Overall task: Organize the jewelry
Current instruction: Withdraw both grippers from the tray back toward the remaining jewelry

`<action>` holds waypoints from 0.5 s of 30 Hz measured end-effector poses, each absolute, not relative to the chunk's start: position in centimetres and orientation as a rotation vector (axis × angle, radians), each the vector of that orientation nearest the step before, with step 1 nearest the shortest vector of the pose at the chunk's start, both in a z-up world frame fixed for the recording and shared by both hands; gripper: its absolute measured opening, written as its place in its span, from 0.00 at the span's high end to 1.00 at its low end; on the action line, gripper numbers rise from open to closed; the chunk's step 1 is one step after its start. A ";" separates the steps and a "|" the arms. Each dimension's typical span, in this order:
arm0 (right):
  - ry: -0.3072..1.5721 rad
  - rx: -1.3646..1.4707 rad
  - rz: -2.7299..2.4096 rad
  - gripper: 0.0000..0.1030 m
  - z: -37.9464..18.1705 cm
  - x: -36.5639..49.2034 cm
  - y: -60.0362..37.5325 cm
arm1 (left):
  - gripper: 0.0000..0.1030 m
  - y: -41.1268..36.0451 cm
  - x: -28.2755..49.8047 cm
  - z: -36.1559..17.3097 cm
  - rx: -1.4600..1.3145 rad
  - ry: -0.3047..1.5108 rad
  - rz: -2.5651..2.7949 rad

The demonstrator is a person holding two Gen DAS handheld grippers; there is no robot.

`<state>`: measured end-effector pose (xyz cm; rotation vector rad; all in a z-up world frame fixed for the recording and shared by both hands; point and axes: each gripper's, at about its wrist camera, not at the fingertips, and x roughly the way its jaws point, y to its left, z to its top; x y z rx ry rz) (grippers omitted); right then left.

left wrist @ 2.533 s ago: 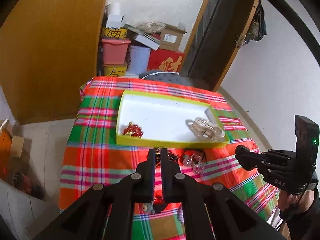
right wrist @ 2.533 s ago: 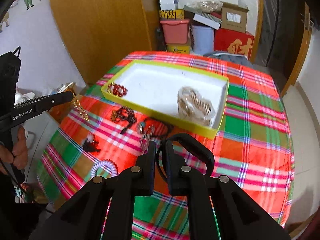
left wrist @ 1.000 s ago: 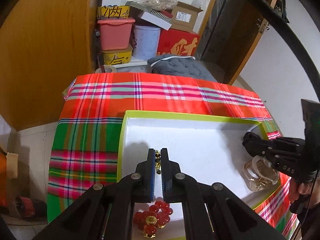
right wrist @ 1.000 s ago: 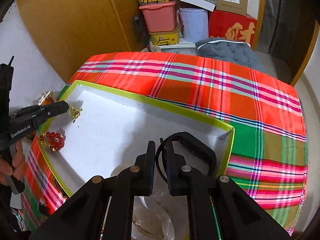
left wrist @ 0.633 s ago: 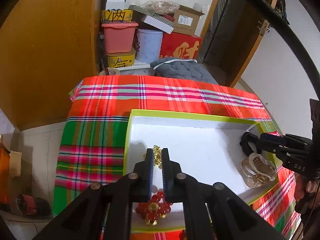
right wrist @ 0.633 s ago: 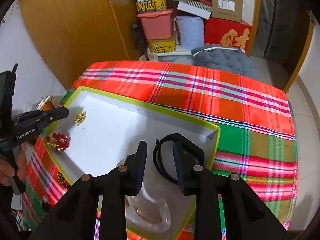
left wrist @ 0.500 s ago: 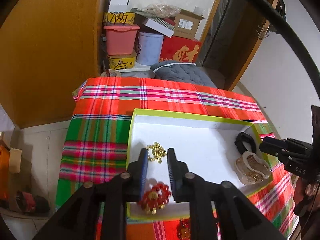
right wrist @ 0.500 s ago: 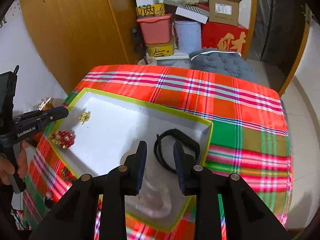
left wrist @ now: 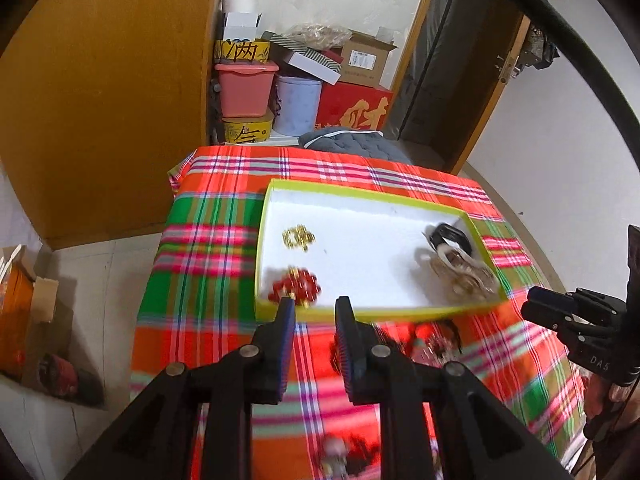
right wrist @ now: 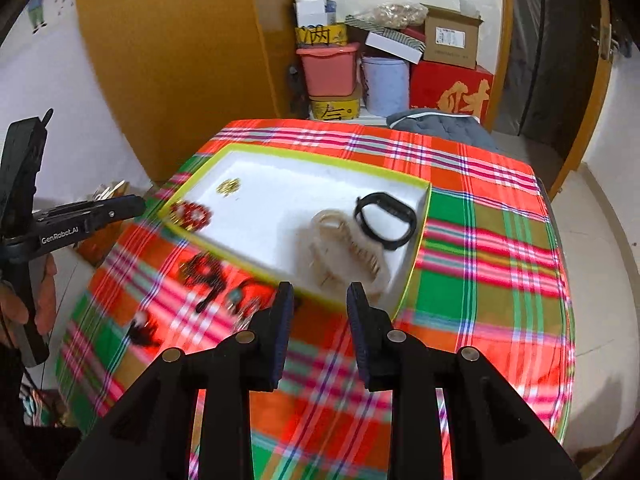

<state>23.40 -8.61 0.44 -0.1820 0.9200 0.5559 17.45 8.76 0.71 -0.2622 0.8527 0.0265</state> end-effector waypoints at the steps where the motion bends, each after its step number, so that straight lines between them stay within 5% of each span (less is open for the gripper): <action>1: 0.918 -0.184 0.559 0.72 0.5 22.8 -8.7 | 0.80 8.6 16.9 0.8 -0.265 0.852 0.029; 15: 0.927 -0.155 0.550 0.72 0.6 17.3 -9.2 | 0.80 6.9 10.5 -0.3 -0.297 0.874 0.033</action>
